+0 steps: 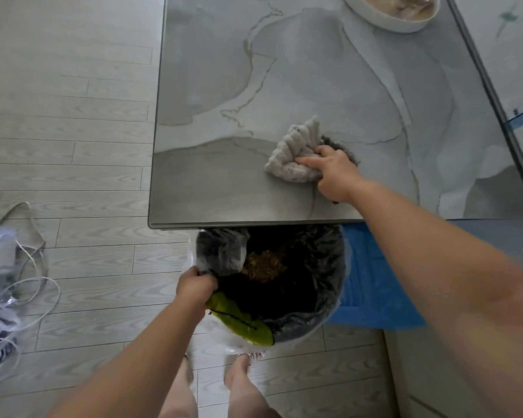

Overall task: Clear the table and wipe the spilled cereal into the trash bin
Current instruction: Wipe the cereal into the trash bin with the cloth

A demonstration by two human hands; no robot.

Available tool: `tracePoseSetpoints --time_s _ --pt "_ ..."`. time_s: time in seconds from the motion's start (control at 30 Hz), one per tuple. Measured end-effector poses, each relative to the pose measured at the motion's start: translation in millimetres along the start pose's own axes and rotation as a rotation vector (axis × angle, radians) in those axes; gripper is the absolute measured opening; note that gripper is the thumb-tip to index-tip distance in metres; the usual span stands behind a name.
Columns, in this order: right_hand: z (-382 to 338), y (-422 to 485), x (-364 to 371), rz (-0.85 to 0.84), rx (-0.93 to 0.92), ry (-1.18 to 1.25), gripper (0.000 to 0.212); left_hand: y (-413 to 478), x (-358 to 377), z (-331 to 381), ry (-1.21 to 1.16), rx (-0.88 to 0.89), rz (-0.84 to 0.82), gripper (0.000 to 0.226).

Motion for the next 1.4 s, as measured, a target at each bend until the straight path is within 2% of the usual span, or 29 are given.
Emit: tracePoseSetpoints --time_s 0.37,0.53,0.67,0.8,0.93,1.03,1.2,1.37,1.4 --pt "-23.2 -69.1 42.5 -0.080 -0.049 0.029 0.056 -8.9 4.8 4.0 0.019 -0.005 -0.010 0.024" --pt "-40.8 -111.2 67.6 -0.050 -0.069 0.132 0.053 -11.9 3.5 6.3 0.036 0.010 -0.030 0.025" --pt "-41.0 -136.5 82.4 0.093 -0.069 0.266 0.054 -14.3 2.6 7.9 0.025 0.004 -0.037 0.026" --pt "-38.6 -150.9 97.4 0.127 -0.065 0.260 0.057 -15.9 0.9 5.9 0.018 0.000 -0.047 0.027" --pt "-40.1 -156.6 92.2 0.224 -0.059 0.330 0.050 -17.0 -1.3 4.9 0.040 -0.007 -0.049 0.026" --pt "-45.2 -157.8 89.2 0.174 -0.053 0.335 0.048 -18.7 -0.8 5.1 0.055 0.004 -0.056 0.029" --pt "-40.3 -158.3 90.2 0.217 -0.071 0.320 0.045 -21.6 4.8 8.1 0.067 0.017 -0.057 0.031" --pt "-29.6 -155.8 92.4 0.131 -0.072 0.260 0.040 -19.5 9.7 6.5 0.083 -0.001 -0.048 0.031" --pt "-27.8 -157.4 88.3 0.162 -0.068 0.275 0.040 -19.3 10.9 5.9 0.091 -0.006 -0.041 0.031"
Point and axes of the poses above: each hand's wrist, its own y-axis towards the middle knuckle, its own x-axis out of the palm, z = x × y, the point moved 5 cm from there along y, towards the middle knuckle, and after that the axes turned 7 degrees about y, right-handed, at the moved point
